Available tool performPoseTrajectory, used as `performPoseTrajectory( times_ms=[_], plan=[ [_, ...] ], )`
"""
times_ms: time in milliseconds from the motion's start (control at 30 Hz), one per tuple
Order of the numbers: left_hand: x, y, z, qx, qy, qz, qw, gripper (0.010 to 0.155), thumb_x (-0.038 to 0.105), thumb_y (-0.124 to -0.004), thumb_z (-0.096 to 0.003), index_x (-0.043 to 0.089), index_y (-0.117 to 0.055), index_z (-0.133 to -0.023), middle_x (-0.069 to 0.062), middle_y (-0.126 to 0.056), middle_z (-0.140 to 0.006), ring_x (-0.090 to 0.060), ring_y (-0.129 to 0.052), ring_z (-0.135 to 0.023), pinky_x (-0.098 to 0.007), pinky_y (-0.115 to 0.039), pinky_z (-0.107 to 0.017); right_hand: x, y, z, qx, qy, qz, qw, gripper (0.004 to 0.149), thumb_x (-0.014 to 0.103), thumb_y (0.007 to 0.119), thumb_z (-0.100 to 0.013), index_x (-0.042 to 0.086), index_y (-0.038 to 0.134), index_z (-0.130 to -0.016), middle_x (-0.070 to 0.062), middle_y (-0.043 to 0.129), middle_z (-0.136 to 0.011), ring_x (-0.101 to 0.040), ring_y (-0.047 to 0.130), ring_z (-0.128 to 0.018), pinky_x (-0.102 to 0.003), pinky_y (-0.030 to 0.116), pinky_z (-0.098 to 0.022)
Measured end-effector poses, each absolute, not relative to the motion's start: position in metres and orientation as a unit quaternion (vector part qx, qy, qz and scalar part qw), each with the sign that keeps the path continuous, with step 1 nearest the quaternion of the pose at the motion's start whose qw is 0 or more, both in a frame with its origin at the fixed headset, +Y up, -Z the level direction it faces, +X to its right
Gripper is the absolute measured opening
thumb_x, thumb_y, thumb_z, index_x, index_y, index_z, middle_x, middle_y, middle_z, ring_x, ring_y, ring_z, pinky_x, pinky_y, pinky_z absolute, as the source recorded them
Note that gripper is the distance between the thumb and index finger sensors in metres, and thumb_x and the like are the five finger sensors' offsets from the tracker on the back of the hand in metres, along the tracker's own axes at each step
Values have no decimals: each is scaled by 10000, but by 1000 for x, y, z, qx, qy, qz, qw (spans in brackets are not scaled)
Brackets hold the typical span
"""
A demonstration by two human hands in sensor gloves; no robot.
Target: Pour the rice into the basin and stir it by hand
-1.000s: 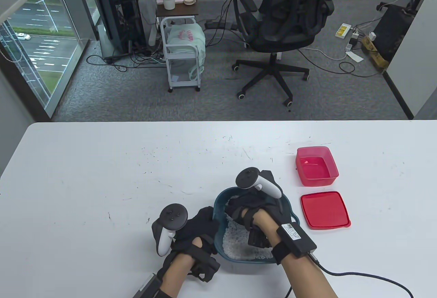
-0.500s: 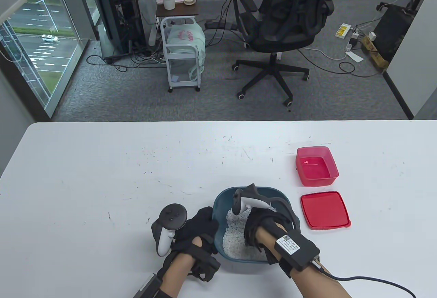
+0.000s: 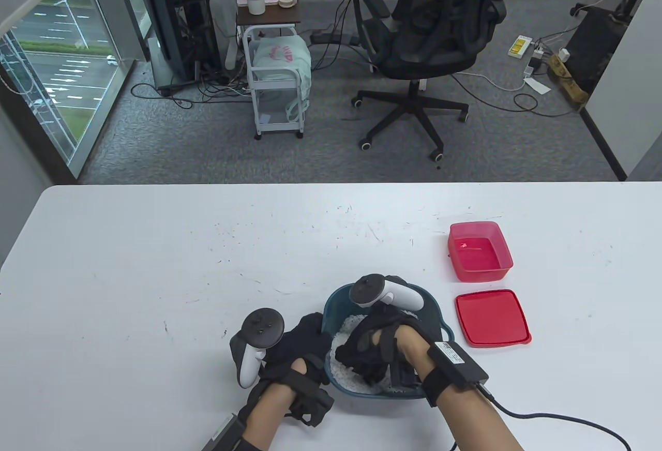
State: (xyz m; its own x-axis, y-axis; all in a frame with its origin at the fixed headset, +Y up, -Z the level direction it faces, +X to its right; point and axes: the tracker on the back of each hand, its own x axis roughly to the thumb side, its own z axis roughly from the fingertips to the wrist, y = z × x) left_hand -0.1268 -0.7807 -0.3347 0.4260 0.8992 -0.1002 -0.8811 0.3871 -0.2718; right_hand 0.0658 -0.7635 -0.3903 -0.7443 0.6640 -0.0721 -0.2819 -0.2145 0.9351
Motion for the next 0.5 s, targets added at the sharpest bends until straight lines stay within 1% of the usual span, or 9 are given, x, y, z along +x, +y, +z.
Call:
performPoseTrajectory(
  times_ms=[100, 167, 200, 367, 433, 500],
  plan=[
    [-127, -781, -335, -145, -33, 535, 831, 623, 298, -794, -496, 20, -618, -1026, -301, -784, -927, -168, -1105, -73, -258, -981, 1, 72, -758, -399, 151, 501, 779, 346, 693, 422, 704, -387, -12, 618, -920, -277, 711, -925, -506, 747, -796, -634, 675, -528],
    [-127, -781, -335, -145, -34, 536, 831, 626, 302, -796, -496, 21, -618, -1026, -300, -784, -929, -170, -1105, -74, -258, -982, 0, 78, -756, -403, 126, 470, 794, 365, 690, 427, 693, -396, 52, 562, -961, -243, 617, -979, -493, 670, -853, -648, 627, -556],
    [-127, -781, -335, -144, -34, 536, 831, 624, 303, -797, -496, 22, -621, -1025, -297, -785, -928, -168, -1106, -75, -258, -982, 0, 80, -754, -405, 114, 457, 801, 368, 691, 426, 690, -399, 59, 547, -967, -238, 582, -991, -492, 643, -864, -656, 601, -564],
    [-127, -781, -335, -144, -33, 536, 831, 626, 305, -798, -495, 21, -622, -1024, -298, -787, -927, -166, -1107, -72, -257, -983, 2, 95, -748, -410, 70, 415, 843, 336, 690, 425, 689, -403, 54, 553, -969, -246, 581, -989, -504, 650, -853, -661, 595, -559],
    [-127, -781, -335, -144, -33, 535, 831, 626, 306, -798, -495, 22, -622, -1024, -297, -787, -927, -167, -1107, -74, -256, -983, 1, 103, -748, -409, 46, 402, 843, 355, 690, 427, 690, -402, 45, 569, -964, -251, 605, -980, -510, 662, -844, -661, 603, -553],
    [-127, -781, -335, -145, -35, 534, 832, 629, 306, -799, -494, 19, -619, -1024, -300, -786, -926, -168, -1107, -75, -258, -982, 1, 111, -747, -407, 45, 407, 833, 371, 703, 432, 693, -401, 44, 552, -970, -267, 575, -986, -517, 646, -848, -665, 599, -551]
  ],
)
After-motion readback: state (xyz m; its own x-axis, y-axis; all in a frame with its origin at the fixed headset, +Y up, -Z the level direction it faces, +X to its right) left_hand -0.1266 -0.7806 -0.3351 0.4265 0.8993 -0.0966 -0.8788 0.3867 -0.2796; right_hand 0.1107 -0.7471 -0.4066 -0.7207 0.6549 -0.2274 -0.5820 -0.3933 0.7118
